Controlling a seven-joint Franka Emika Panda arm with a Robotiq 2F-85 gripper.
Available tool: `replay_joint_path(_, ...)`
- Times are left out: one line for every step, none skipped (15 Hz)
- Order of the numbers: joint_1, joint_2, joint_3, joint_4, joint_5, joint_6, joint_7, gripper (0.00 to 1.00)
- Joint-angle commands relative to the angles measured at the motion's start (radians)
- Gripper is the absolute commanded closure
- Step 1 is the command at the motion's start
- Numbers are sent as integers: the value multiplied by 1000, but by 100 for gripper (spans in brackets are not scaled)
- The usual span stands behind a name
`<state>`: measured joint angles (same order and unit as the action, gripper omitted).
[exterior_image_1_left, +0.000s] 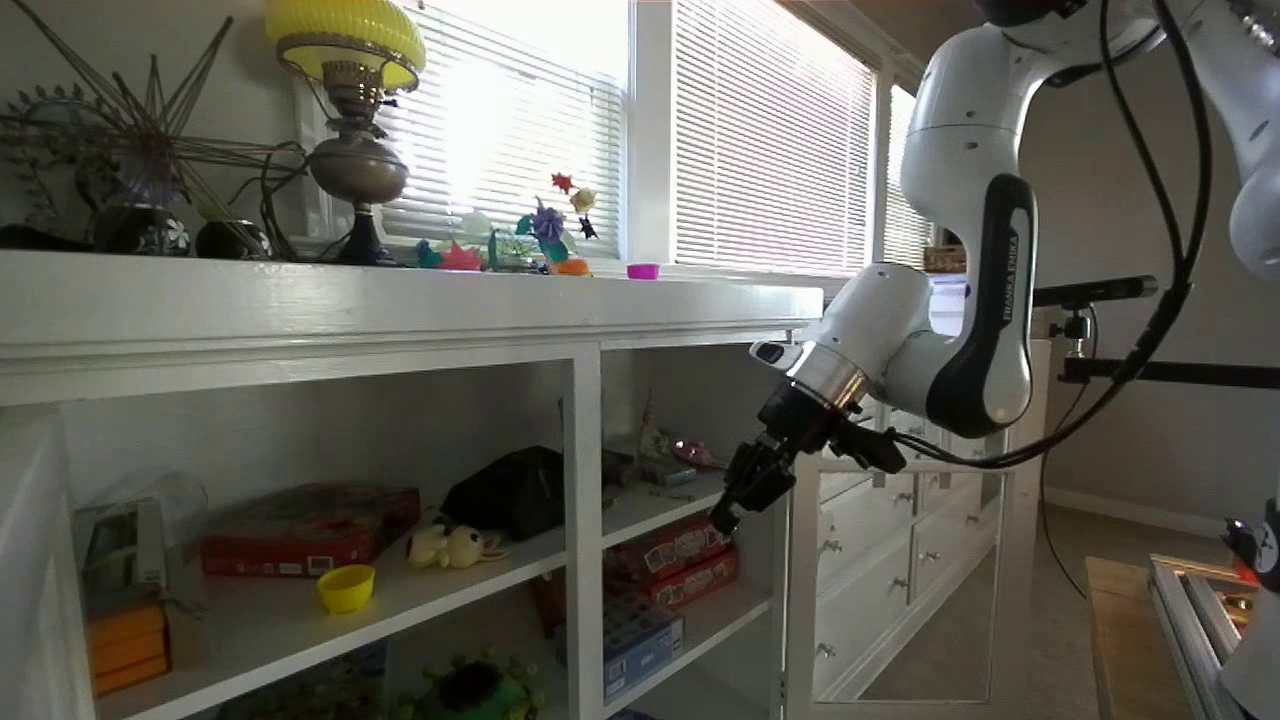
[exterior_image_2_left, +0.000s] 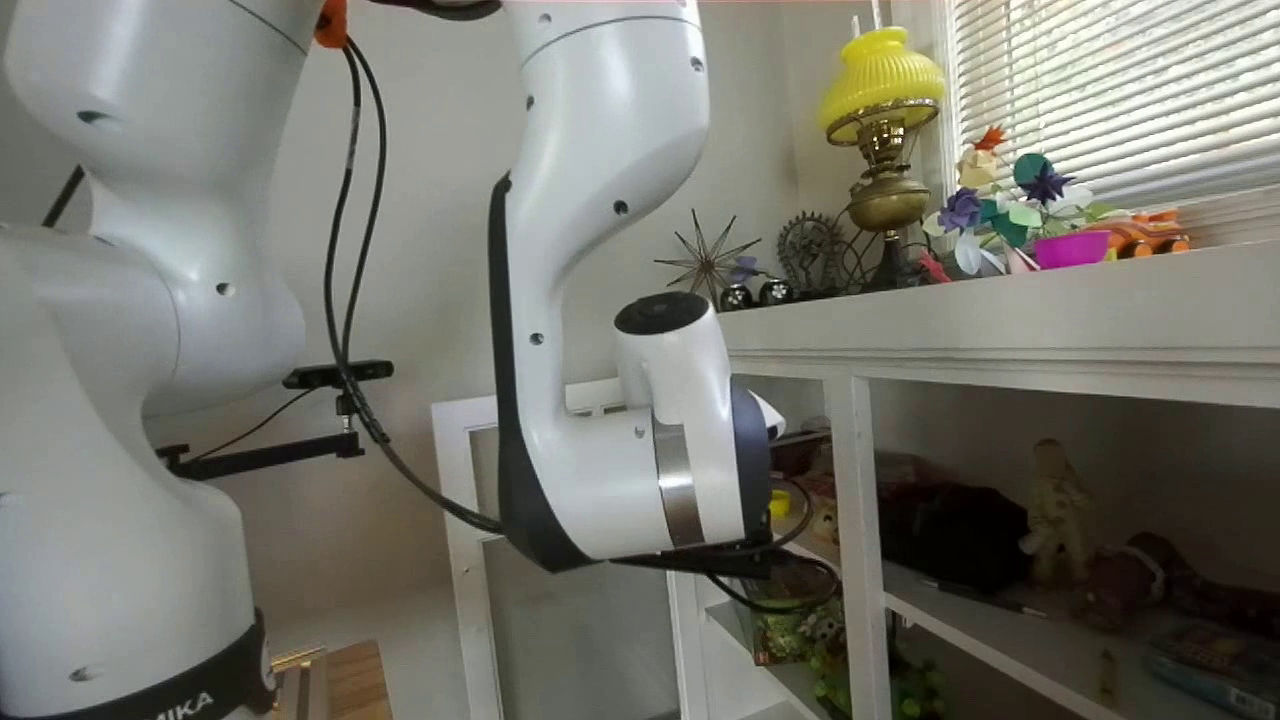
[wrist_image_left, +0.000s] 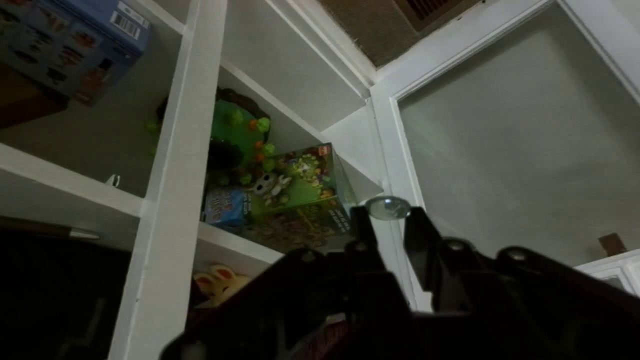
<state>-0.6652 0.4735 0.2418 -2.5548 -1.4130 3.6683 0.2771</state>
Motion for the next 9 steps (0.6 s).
replay_joint_path(-33,-116,-11,15,-270,15,252,94)
replay_joint_path(-35,-131,-24,30,-333,37,313,94)
replay_joint_path(-25,-147,-42,54,-388,60,378,94)
replay_joint_path(-15,-163,-64,76,-442,86,443,94)
replay_joint_path(-5,-177,-86,102,-493,117,505,94)
replay_joint_path(9,-181,-114,131,-545,153,568,94)
replay_joint_path(18,-190,-137,165,-596,194,630,94)
replay_joint_path(28,-194,-162,202,-645,241,691,94)
replay_joint_path(33,-202,-181,245,-682,286,752,94)
